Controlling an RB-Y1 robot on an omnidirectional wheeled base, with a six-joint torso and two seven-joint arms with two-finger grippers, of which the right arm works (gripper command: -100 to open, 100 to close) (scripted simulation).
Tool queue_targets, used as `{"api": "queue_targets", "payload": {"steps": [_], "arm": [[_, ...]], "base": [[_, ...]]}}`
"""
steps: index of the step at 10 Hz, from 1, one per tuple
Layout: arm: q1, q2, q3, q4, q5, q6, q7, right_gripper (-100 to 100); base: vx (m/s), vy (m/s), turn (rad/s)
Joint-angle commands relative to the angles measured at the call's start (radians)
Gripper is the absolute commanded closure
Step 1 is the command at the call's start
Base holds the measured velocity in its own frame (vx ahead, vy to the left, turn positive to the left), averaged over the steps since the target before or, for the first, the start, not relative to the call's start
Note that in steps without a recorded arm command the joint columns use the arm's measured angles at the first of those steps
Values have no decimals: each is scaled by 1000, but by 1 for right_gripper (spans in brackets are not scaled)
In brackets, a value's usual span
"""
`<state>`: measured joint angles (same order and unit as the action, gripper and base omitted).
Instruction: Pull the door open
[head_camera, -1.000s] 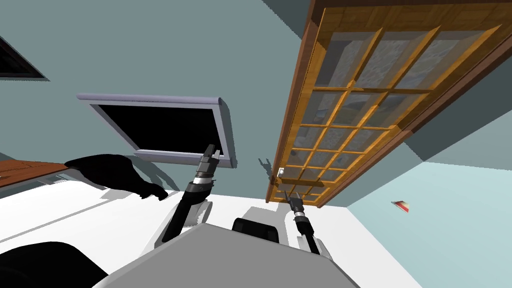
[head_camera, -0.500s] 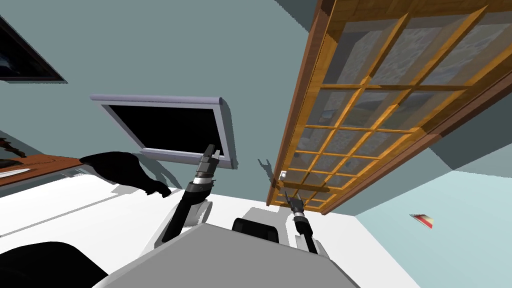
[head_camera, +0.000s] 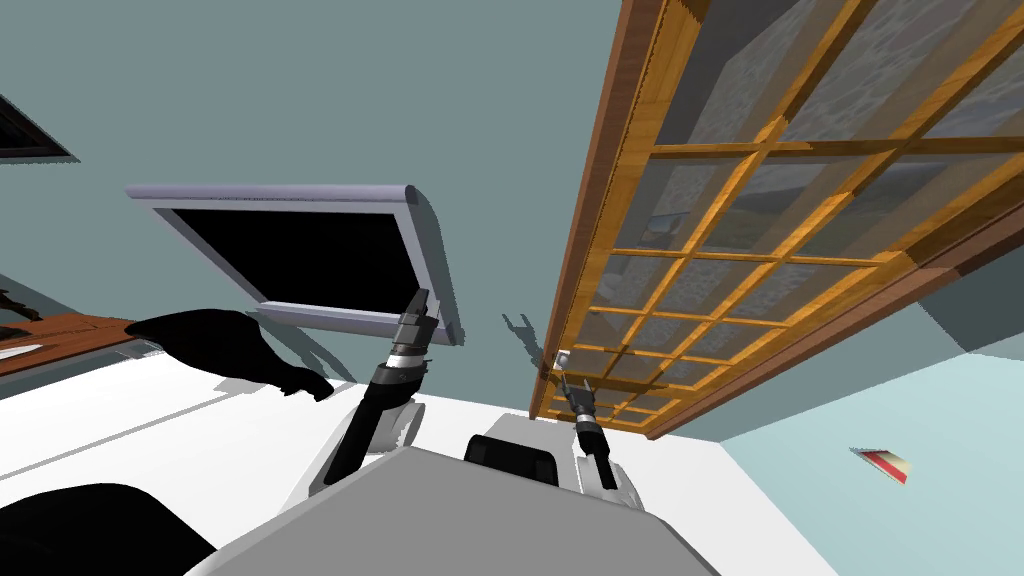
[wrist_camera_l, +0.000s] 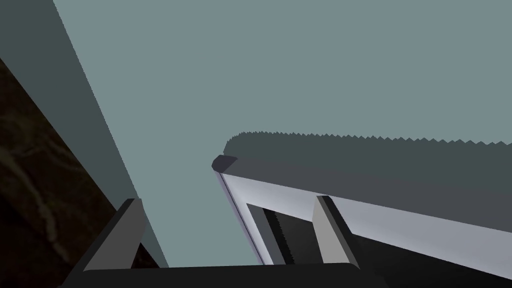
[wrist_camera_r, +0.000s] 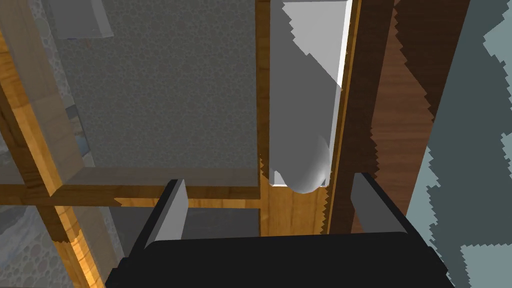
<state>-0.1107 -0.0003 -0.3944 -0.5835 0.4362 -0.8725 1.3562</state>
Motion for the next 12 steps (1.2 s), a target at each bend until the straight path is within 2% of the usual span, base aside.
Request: {"api": "queue_targets", "payload": {"steps": [1, 2, 4, 5, 6, 11, 12], "arm": [[7, 22, 15, -50, 8, 21, -8, -100], [7, 22, 15, -51, 8, 21, -8, -100], [-20, 48, 28, -54, 12, 19, -6, -100], [-5, 39, 26, -61, 12, 18, -5, -100], [-5, 39, 26, -61, 12, 18, -5, 100], [-5, 39, 26, -61, 12, 18, -5, 100], [12, 27, 26, -57, -2, 17, -45, 100]], "base": [[140, -52, 38], [69, -15, -3], [154, -16, 22], [65, -7, -23], [-38, 9, 18], [-10, 4, 3], [-106, 1, 53]]}}
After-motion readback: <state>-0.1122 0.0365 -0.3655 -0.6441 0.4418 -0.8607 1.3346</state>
